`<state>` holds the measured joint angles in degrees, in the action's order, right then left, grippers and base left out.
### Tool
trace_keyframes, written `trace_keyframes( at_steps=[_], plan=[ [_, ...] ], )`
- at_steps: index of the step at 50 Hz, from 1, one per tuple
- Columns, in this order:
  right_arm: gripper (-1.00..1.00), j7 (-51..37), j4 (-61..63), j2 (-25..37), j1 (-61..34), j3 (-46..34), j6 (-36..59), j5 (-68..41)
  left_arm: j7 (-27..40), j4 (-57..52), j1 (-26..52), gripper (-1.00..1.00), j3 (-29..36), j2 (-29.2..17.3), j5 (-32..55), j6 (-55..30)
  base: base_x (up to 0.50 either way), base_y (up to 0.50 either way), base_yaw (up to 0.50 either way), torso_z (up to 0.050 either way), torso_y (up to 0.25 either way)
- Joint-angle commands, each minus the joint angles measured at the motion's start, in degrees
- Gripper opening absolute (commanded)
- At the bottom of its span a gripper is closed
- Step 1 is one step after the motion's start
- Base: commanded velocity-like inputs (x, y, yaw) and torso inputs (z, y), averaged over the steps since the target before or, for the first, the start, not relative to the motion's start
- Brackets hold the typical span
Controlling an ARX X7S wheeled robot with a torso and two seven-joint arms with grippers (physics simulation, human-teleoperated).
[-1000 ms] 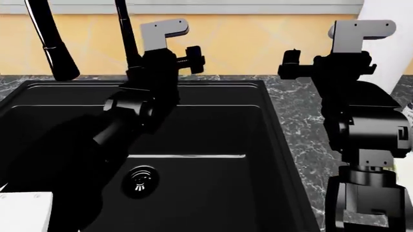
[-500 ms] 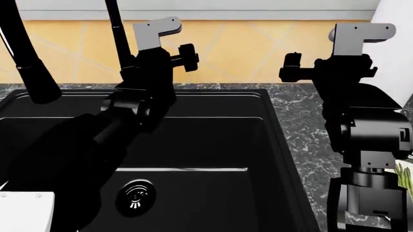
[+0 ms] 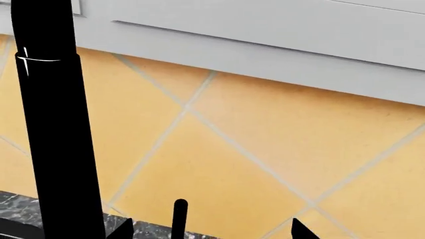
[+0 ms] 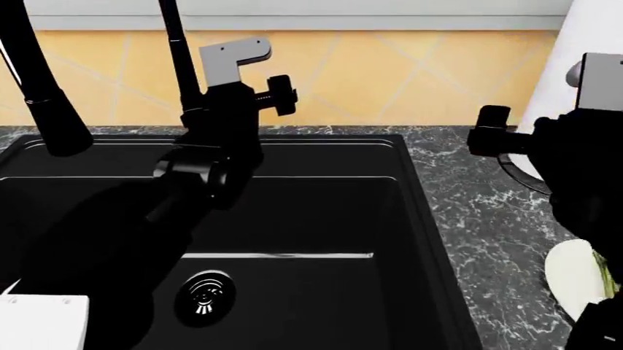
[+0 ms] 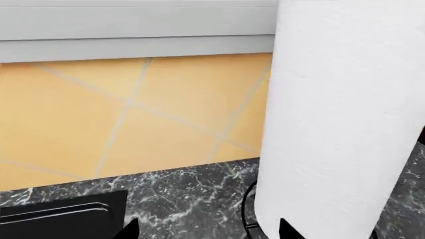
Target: Pick the asparagus from the counter and place it in the sink. Then turn on the sink faucet.
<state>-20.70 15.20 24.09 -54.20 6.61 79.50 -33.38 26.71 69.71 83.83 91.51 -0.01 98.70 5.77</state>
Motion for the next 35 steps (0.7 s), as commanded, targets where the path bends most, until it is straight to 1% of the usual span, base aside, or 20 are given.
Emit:
trace_keyframes(
  at_steps=[1,5,7,11,12,15,18,21,24,27,35],
  plan=[
    [1.0,-44.8,7.2,15.9,5.0,7.4,9.6,-59.4,-0.1,0.4,-0.2,1.0,0.0,0.0,0.1,0.6,0.0,0.0,0.0,0.0,0.0],
    [1.0,-56.5,9.4,23.0,10.3,8.1,4.3,-76.1,0.1,0.6,0.0,1.0,0.1,0.0,0.3,0.7,0.0,0.0,0.0,0.0,0.0],
    [1.0,-60.3,11.1,26.4,13.1,8.6,1.1,-82.5,0.0,0.6,0.1,1.0,0.0,0.0,0.4,0.7,0.0,0.0,0.0,0.0,0.0],
    [1.0,-65.5,14.5,31.7,17.8,8.9,-4.0,-91.4,0.1,0.5,0.1,1.0,0.2,0.0,0.4,0.8,0.0,0.0,0.0,0.0,0.0],
    [1.0,-67.5,14.7,34.0,19.2,7.6,-5.7,-93.4,0.1,0.5,0.0,1.0,0.3,0.0,0.3,0.9,0.0,0.0,0.0,0.0,0.0],
    [1.0,-67.7,16.6,36.0,22.6,11.2,-7.7,-96.5,0.0,0.6,0.1,1.0,0.2,0.0,0.4,0.8,0.0,0.0,0.0,0.0,0.0],
    [1.0,-68.6,18.1,40.0,27.8,13.9,-10.0,-99.8,-0.1,0.7,0.0,1.0,0.2,0.0,0.4,0.9,0.0,0.0,0.0,0.0,0.0],
    [1.0,-69.1,19.7,45.6,37.5,20.6,-13.9,-104.2,-0.1,0.8,-0.1,1.0,0.3,0.0,0.3,1.0,0.0,0.0,0.0,0.0,0.0],
    [1.0,-69.1,20.3,48.8,46.6,29.1,-17.2,-108.8,0.0,0.8,-0.1,1.0,0.3,0.0,0.3,0.9,0.0,0.0,0.0,0.0,0.0],
    [1.0,-69.1,19.9,50.7,52.9,34.1,-21.7,-113.4,0.0,0.5,-0.1,1.0,0.3,0.0,0.2,0.9,0.0,0.0,0.0,0.0,0.0],
    [1.0,-68.7,18.4,54.1,58.7,39.2,-22.3,-116.8,-0.3,0.8,-0.4,1.0,0.2,0.0,0.1,0.9,0.0,0.0,0.0,0.0,0.0]
  ],
)
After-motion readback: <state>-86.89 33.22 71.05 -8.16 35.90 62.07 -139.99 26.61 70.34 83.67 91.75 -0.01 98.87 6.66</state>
